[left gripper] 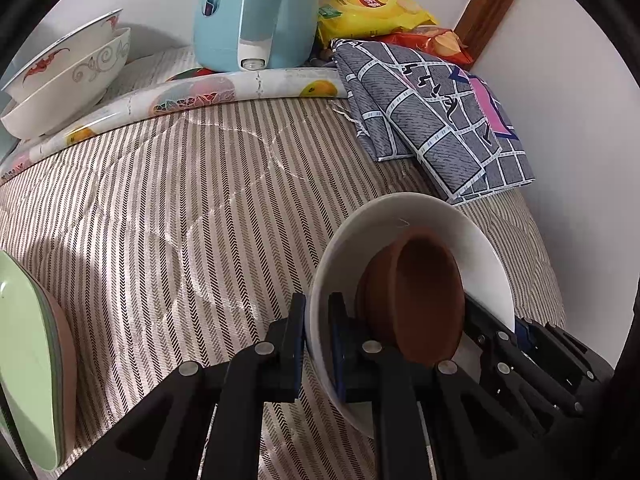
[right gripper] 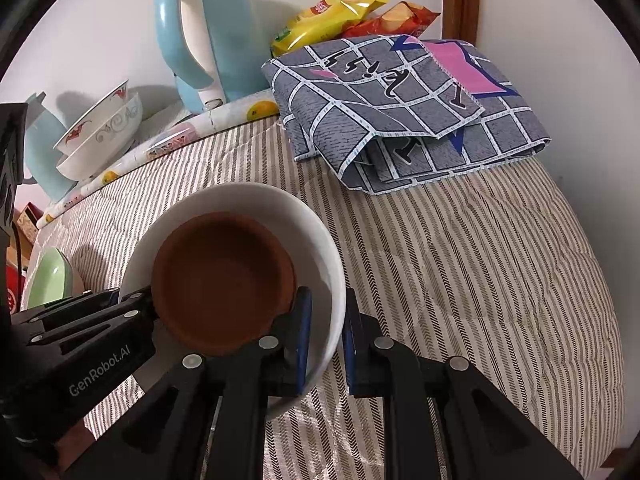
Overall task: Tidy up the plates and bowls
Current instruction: 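Hold the white bowl with both grippers and lift it slightly, then carry the white bowl with both grippers toward the light-green plate stack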
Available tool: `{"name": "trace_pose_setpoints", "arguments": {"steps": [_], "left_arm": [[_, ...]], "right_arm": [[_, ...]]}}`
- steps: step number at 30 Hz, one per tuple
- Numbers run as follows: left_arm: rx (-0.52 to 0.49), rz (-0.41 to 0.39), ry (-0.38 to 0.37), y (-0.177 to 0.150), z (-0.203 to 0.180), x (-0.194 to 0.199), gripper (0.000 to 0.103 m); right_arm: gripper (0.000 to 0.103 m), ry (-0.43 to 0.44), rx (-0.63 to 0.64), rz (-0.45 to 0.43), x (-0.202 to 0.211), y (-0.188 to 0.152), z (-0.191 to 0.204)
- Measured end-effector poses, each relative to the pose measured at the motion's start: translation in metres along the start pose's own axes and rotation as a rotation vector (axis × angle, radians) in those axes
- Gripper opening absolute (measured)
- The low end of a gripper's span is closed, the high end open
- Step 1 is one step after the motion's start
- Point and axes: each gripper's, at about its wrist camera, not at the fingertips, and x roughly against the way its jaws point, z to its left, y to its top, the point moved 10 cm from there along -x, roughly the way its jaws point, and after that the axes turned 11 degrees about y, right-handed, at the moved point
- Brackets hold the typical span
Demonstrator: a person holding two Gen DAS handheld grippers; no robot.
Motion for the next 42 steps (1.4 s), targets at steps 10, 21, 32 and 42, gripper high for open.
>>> {"name": "trace_pose_setpoints", "arguments": {"steps": [10, 21, 32, 42], "left_arm": [[0.012, 0.009, -0.014, -0.010, 0.001, 0.007, 0.011], [0.015, 0.004, -0.003, -0.034, 0.008, 0.030, 0.011], [0.007, -0.044, 0.003, -0.043, 0.014, 0.068, 0.011], [0.015, -0.072, 0.007, -0.046, 0.025, 0.096, 0.011]], "right_arm": [[0.014, 0.016, -0.031, -0.012, 0.009, -0.010, 0.001], [0.014, 0.037, -0.037, -0.013, 0.028, -0.033, 0.013], [0.013, 0.049, -0.031, -0.054, 0.063, -0.040, 0.032], [0.013, 0.060, -0.012, -0.096, 0.088, -0.039, 0.048]]}}
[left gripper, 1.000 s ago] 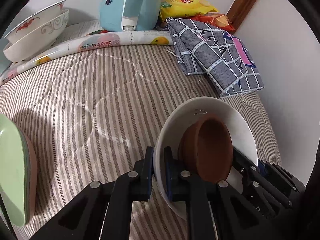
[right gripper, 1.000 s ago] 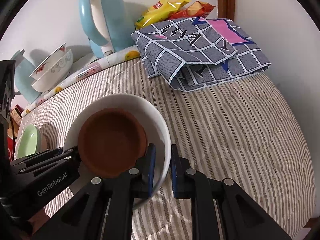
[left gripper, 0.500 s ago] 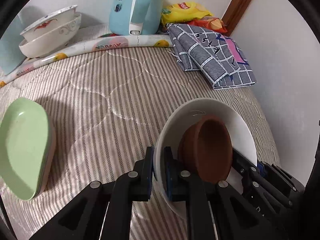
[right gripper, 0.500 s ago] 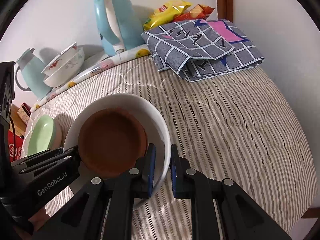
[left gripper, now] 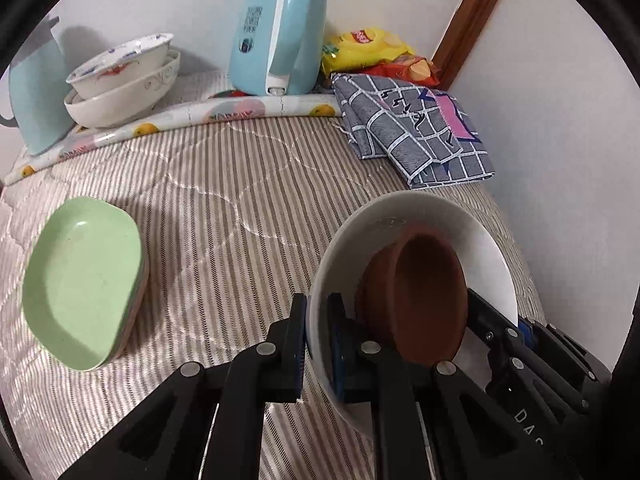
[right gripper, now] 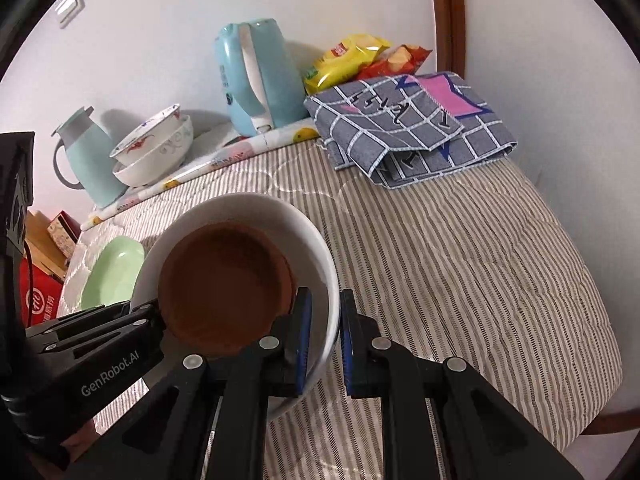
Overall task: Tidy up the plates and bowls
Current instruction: 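Carry the white bowl with both grippers toward the light-green plate stack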
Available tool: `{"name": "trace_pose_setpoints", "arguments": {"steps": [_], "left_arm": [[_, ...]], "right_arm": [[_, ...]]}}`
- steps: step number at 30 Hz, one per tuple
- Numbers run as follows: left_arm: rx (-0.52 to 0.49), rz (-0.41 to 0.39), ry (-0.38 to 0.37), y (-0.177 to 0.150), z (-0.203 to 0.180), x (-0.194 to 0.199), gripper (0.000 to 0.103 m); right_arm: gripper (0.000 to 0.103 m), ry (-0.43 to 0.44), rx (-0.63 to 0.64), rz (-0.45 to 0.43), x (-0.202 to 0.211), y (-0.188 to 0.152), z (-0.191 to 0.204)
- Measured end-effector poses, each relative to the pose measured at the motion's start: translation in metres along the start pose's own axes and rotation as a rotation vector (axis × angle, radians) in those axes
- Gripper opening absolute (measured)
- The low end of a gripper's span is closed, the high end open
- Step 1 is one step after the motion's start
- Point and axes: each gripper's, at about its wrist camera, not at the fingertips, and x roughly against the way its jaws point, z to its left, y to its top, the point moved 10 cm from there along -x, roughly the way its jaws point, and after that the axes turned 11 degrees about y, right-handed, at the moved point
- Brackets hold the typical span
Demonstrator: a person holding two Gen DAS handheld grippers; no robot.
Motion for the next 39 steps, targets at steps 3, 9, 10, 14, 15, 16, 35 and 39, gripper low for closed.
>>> {"name": "trace_pose_setpoints", "arguments": {"steps": [3, 9, 10, 14, 15, 16, 35, 39], "left_arm": [[-0.001, -0.013, 0.003, 0.001, 0.004, 0.008, 0.011], [0.003, -0.024, 0.003, 0.001, 0.011, 0.018, 0.010], [0.004, -0.025, 0.002, 0.002, 0.012, 0.019, 0.011], [0.005, -0.032, 0.003, 0.002, 0.016, 0.024, 0.010], [0.005, -0.034, 0.002, 0.003, 0.017, 0.025, 0.010], [0.005, -0.035, 0.002, 0.003, 0.018, 0.026, 0.011], [0.013, -0.072, 0.013, 0.017, 0.051, 0.049, 0.011], [0.027, -0.071, 0.011, 0.019, 0.062, 0.050, 0.011]], "right_arm": [[0.013, 0.006, 0.001, -0.012, 0.005, 0.001, 0.006], [0.013, 0.009, 0.011, -0.030, 0.013, 0.003, 0.016], [0.013, 0.010, 0.012, -0.031, 0.014, 0.003, 0.017], [0.013, 0.015, 0.010, -0.038, 0.017, 0.002, 0.022], [0.013, 0.015, 0.011, -0.039, 0.017, 0.002, 0.022], [0.013, 0.015, 0.012, -0.040, 0.018, 0.002, 0.023], [0.013, 0.034, 0.033, -0.078, 0.025, 0.017, 0.059], [0.013, 0.045, 0.034, -0.079, 0.023, 0.019, 0.068]]}}
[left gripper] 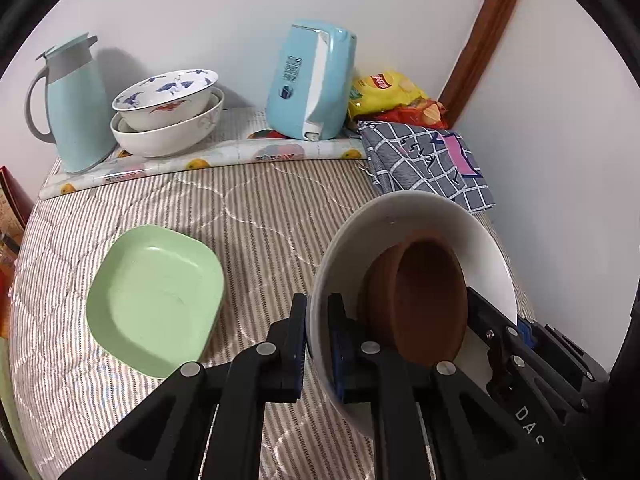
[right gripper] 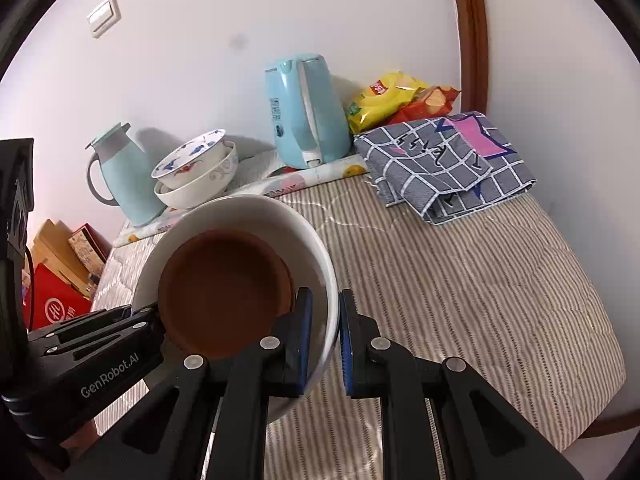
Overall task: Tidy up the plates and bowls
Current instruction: 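Carry the white bowl with both grippers toward the light-green plate stack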
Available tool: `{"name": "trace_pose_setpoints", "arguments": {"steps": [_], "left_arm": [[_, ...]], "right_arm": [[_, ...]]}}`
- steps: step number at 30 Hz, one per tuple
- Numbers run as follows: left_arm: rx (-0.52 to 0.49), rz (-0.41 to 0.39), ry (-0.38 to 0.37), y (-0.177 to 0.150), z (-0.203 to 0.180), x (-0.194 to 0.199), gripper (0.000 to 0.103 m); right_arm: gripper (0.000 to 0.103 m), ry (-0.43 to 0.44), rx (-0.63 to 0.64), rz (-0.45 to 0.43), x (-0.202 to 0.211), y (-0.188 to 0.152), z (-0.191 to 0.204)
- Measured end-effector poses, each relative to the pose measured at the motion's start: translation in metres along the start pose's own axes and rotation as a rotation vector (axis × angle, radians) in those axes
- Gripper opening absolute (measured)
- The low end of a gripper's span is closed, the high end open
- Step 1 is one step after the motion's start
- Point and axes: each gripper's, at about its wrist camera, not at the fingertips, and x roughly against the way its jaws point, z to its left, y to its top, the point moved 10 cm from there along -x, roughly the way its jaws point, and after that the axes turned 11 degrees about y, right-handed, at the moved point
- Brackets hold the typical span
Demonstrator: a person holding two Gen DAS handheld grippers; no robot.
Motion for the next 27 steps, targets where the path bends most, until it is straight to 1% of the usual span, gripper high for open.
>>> {"name": "trace_pose_setpoints", "arguments": {"steps": [27], "left_arm": [[0.067, 0.002, 0.016, 0.007, 0.077, -0.008, 0.011]], "right_arm": [[0.013, 0.033, 0.051, 0.026, -0.040, -0.001, 0.067]]}}
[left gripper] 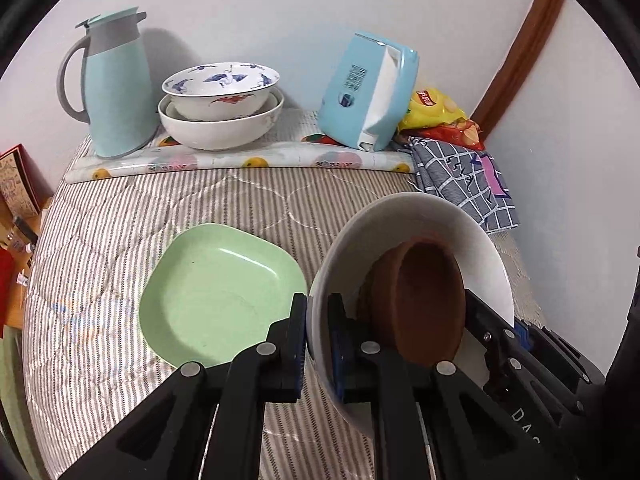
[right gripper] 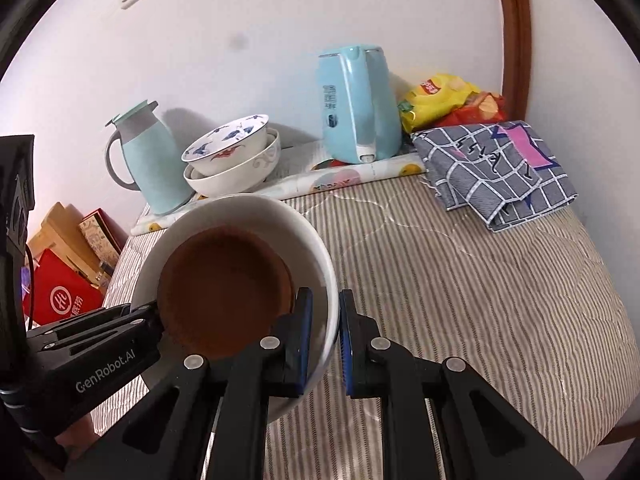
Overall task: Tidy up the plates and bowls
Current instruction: 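Carry the white bowl with both grippers toward the light-green plate stack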
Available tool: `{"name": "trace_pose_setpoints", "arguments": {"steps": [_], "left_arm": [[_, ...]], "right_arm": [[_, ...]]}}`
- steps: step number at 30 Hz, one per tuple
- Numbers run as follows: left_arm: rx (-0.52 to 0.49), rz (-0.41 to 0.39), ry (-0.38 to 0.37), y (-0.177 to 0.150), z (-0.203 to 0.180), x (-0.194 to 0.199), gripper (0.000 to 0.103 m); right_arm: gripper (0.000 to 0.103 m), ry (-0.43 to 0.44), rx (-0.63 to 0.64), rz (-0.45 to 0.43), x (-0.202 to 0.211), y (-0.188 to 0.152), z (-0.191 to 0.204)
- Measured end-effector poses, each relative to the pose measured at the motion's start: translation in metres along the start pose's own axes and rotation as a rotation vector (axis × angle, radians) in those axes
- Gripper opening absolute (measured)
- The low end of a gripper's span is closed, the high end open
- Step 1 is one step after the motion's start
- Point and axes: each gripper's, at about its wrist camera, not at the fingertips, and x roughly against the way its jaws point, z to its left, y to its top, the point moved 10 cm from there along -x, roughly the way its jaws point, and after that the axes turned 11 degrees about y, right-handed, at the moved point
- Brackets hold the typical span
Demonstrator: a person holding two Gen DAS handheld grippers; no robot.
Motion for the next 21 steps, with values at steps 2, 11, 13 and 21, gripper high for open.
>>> {"name": "trace_pose_setpoints", "arguments": {"steps": [2, 11, 13, 21], "left_arm": [[0.006, 0.001, -0.001, 0.001, 0.005, -0.001, 0.010], [0.023, 0.000, 0.007, 0.003, 0.028, -0.003, 0.010], [0.028, -0.002, 0.007, 0.004, 0.033, -0.002, 0.010], [0.045, -0.012, 0.021, 0.008, 0.052, 0.001, 0.010]], "right_arm": [[0.013, 0.000, 0.007, 0.004, -0.003, 0.000, 0.005], [0.013, 0.005, 0.025, 0.012, -0.015, 0.000, 0.024], [0.013, 0.008, 0.028, 0.010, -0.016, 0.001, 0.028], [0.013, 0.025, 0.044, 0.010, -0.024, 0.004, 0.044]]}}
